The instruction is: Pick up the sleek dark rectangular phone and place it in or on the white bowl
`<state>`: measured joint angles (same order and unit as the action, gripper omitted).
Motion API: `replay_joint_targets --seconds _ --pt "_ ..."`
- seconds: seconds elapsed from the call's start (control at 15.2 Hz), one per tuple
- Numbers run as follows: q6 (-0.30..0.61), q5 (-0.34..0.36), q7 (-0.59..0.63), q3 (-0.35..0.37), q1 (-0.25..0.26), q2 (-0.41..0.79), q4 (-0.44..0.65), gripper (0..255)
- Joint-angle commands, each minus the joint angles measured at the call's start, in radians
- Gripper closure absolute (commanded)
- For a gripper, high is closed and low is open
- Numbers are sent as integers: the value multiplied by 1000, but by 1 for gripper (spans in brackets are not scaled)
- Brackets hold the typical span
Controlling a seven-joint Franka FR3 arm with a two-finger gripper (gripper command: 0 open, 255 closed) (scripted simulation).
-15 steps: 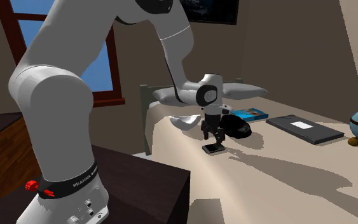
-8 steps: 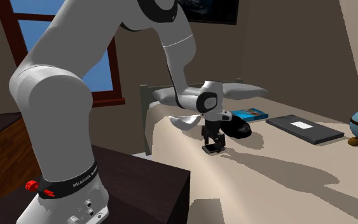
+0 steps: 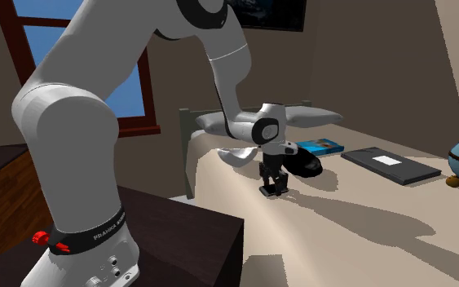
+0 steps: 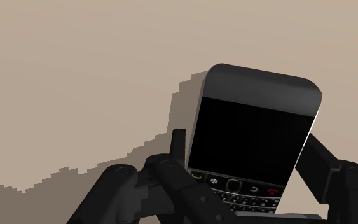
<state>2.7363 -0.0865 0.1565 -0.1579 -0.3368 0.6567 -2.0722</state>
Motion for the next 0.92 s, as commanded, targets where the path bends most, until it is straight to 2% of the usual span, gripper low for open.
replay_joint_targets --seconds 0.0,0.4,0.86 --pt "0 0 0 0 0 1 -1 255" --pt "0 0 0 0 -1 2 0 255" --pt "-61 15 6 -18 14 -87 -28 255"
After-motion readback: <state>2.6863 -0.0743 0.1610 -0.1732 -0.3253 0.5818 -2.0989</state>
